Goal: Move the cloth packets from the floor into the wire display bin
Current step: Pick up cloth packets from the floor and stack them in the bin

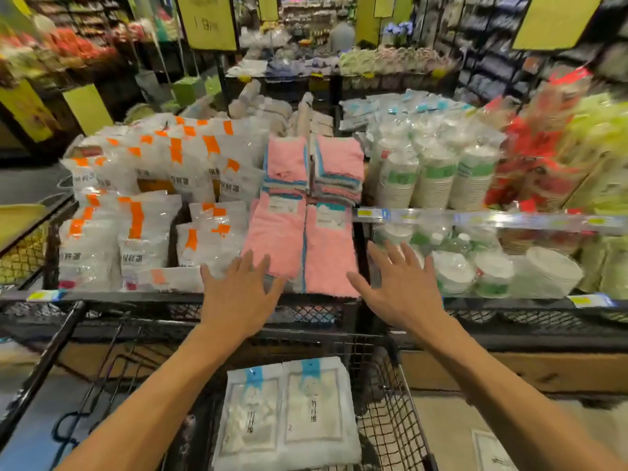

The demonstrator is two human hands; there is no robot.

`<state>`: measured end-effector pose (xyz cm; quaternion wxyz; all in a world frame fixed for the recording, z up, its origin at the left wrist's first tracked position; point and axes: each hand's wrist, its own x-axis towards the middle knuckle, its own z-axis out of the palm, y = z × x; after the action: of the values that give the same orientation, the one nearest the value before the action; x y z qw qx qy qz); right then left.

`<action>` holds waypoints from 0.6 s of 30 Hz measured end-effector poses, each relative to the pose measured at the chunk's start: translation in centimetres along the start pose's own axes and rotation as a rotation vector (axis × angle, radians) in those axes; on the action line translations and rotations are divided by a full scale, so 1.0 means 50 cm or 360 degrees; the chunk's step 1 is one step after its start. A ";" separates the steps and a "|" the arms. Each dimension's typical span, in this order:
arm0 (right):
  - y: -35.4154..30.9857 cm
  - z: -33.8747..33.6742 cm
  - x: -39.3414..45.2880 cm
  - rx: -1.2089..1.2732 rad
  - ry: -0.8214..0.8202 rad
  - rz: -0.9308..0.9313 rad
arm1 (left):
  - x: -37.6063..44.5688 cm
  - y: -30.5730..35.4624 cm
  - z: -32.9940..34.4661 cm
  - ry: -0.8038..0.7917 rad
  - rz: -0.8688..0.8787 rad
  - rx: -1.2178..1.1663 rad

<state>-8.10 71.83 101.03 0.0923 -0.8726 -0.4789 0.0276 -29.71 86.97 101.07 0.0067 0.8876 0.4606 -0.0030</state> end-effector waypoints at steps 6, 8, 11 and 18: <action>0.043 -0.125 -0.087 0.0053 0.0138 0.0333 | 0.031 0.085 -0.101 0.0048 0.0383 -0.0047; 0.062 -0.158 -0.128 0.0065 0.0178 0.0472 | 0.037 0.121 -0.126 0.0052 0.0509 -0.0063; 0.106 -0.201 -0.200 0.0046 0.0197 0.0676 | 0.032 0.192 -0.151 0.0058 0.0722 -0.0074; 0.219 -0.244 -0.409 0.0060 0.0244 0.1150 | -0.040 0.386 -0.156 0.0063 0.1154 -0.0125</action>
<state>-8.37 47.27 110.14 0.1284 -0.9830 -0.1310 0.0017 -15.08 74.36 109.07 0.0323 0.9922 0.1157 0.0344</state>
